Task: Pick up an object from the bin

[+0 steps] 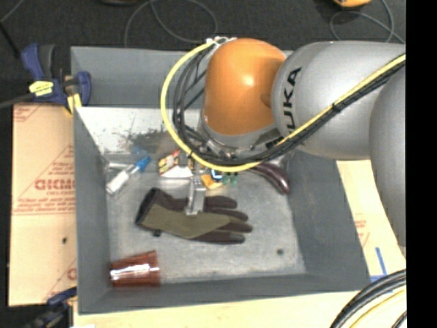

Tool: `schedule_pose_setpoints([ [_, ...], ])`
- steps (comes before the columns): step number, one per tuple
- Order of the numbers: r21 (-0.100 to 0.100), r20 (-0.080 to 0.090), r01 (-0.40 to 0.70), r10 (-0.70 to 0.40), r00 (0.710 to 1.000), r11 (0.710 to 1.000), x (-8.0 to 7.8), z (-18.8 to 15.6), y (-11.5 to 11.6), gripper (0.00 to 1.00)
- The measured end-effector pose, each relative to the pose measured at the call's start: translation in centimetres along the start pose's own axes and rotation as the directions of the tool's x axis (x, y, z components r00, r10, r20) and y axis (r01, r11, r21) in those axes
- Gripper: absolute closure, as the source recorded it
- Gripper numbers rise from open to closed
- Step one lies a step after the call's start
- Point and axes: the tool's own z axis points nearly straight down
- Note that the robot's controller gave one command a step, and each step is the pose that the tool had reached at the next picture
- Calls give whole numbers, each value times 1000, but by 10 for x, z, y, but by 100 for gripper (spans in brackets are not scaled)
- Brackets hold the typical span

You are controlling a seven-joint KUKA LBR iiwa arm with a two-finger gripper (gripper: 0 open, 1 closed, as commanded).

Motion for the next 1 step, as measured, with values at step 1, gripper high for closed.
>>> schedule_pose_setpoints([
  [1,-1,8,-3,3,1000,1000,-1,-5,-1,0],
])
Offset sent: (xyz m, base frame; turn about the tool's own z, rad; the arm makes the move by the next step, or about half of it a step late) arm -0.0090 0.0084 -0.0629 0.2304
